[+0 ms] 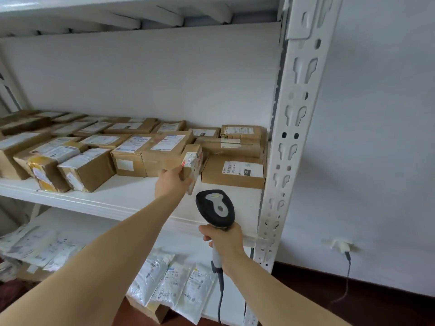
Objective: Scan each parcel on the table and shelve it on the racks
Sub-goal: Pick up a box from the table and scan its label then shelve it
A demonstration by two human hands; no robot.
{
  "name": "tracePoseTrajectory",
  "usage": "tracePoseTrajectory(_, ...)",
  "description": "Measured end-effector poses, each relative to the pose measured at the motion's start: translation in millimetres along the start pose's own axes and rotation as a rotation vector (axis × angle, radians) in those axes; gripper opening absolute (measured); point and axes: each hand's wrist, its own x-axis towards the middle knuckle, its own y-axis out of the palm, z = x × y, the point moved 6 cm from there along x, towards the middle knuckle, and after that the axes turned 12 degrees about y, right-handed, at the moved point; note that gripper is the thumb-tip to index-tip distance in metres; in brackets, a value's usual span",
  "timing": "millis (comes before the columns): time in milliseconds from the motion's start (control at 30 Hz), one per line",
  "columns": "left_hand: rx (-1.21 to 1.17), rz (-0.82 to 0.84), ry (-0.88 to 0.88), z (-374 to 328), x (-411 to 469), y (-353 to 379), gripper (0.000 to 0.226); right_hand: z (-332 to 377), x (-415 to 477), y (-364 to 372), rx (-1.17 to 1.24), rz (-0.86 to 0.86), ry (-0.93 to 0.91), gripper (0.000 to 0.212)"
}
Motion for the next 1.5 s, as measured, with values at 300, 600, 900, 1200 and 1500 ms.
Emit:
tracePoseTrajectory(300, -0.146, 0.114, -0.027, 22.5, 28.4, 23.5, 0.042, -0.1, 4.0, 17.1, 0.002, -0.113, 0.004, 0.018)
tracePoseTrajectory(600, -0.284, 0.135, -0.162, 29.7, 41.2, 32.2, 0.039, 0.3, 3.0, 20.3, -0.046, -0.136, -0.005, 0.018)
tracePoseTrajectory(900, -0.467, 0.146, -0.296, 35.6, 48.4, 36.6, 0.034, -1.0, 3.3, 21.2, -0.080, -0.163, 0.013, 0.019)
tracePoseTrajectory(1200, -0.525, 0.134, -0.371, 35.8, 51.5, 38.3, 0.034, 0.5, 5.3, 21.0, -0.108, -0.167, 0.010, 0.019)
tracePoseTrajectory(1500, -0.846, 0.137, -0.573, 34.2, 47.6, 45.6, 0.031, -3.1, 10.7, 23.9, -0.126, -0.169, 0.015, 0.019)
